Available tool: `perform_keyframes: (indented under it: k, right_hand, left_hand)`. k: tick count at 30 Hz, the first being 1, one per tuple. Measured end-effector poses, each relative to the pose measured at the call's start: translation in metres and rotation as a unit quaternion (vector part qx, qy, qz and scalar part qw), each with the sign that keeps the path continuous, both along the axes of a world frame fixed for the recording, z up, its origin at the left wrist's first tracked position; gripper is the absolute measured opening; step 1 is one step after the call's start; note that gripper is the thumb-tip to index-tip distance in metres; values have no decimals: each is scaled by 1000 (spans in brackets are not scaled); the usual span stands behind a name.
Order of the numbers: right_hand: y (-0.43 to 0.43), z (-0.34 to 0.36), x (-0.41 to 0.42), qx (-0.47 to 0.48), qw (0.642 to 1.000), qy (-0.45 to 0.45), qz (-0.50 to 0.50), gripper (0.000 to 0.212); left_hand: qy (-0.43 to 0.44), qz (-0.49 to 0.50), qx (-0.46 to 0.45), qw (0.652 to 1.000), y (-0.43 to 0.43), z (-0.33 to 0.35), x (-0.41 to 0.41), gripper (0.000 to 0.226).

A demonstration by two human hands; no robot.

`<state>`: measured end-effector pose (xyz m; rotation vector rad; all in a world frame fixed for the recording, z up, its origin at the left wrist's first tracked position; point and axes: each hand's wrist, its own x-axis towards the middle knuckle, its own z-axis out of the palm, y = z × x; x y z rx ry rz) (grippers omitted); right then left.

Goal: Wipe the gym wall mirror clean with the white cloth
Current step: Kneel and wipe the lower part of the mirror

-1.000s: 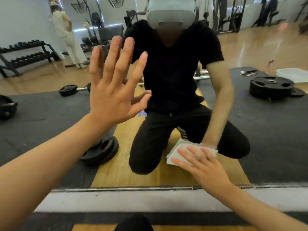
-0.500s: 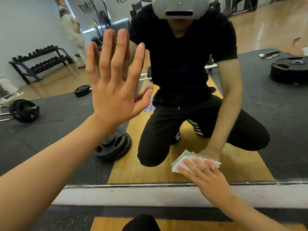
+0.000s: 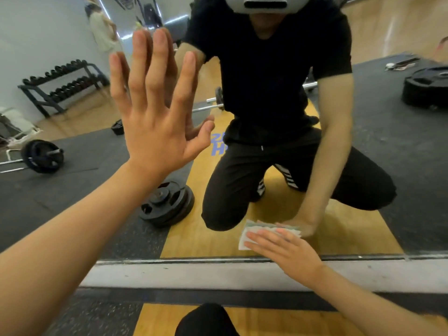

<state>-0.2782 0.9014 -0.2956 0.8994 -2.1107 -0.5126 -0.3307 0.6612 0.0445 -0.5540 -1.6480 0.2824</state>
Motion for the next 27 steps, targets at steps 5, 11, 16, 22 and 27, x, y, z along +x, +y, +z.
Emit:
perform_keyframes:
  k: [5, 11, 16, 22, 27]
  right_hand:
    - [67, -21, 12, 82, 992, -95, -30, 136]
    - [159, -20, 36, 61, 985, -124, -108, 101]
    - [83, -25, 30, -21, 983, -162, -82, 143]
    - [16, -16, 15, -11, 993, -115, -25, 129]
    - [129, -12, 34, 17, 985, -140, -96, 150]
  left_hand:
    - [-10, -6, 0, 1000, -2, 0, -1, 85]
    - [0, -13, 3, 1000, -3, -1, -4, 83]
    - [1, -6, -1, 1000, -1, -2, -3, 84]
    - [1, 2, -2, 1000, -3, -2, -2, 81]
    - [3, -5, 11, 1000, -2, -8, -2, 78]
